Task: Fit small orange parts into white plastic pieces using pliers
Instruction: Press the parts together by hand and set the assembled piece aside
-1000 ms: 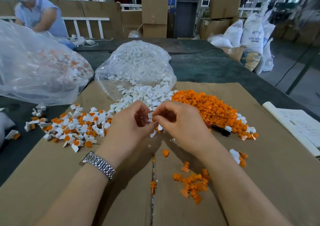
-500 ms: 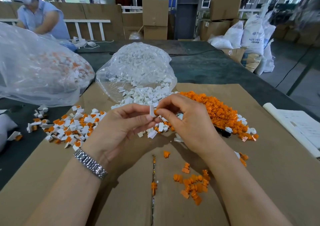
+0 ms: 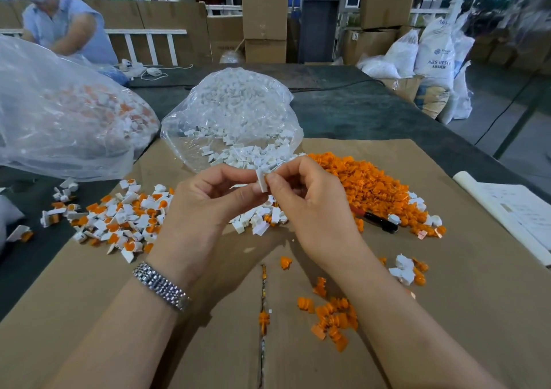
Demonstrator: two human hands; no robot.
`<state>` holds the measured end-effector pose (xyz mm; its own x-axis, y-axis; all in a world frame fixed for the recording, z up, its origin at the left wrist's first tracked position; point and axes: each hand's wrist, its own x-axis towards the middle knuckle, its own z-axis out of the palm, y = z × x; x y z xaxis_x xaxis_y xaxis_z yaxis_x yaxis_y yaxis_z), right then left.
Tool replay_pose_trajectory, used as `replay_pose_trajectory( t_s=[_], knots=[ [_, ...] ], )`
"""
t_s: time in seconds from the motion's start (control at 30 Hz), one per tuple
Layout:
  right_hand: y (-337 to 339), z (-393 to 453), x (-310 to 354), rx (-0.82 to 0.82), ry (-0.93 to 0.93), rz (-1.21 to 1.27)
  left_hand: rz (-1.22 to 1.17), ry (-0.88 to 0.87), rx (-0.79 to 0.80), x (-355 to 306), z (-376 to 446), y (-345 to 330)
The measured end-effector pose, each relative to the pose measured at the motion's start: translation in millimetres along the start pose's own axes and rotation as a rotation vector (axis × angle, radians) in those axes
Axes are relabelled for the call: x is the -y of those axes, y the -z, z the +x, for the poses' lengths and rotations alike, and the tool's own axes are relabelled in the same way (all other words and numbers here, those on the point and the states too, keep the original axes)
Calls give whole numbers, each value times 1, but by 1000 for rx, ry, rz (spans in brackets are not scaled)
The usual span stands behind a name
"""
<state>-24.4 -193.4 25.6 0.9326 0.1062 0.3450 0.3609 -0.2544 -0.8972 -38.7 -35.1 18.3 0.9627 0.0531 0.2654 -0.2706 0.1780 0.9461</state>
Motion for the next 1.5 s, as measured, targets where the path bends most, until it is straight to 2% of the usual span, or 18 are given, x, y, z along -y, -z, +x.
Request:
replay_pose_trajectory(
  t_s=[0.13, 0.27, 0.53, 0.9, 1.17, 1.5],
  knots=[
    [9, 0, 3, 82, 35, 119, -262, 102, 23, 0, 4, 1],
    [17, 1, 5, 163, 111, 104, -324, 133, 60, -3, 5, 2],
    [25, 4, 6, 175, 224, 136, -304, 177, 129, -5, 5, 8],
    [21, 5, 2, 148, 271, 43, -294, 181, 107, -4, 7, 7],
    [19, 5, -3, 65, 353, -141, -324, 221, 85, -2, 7, 7],
    [12, 3, -3, 59, 429, -367, -81, 177, 4, -3, 6, 5]
  ],
)
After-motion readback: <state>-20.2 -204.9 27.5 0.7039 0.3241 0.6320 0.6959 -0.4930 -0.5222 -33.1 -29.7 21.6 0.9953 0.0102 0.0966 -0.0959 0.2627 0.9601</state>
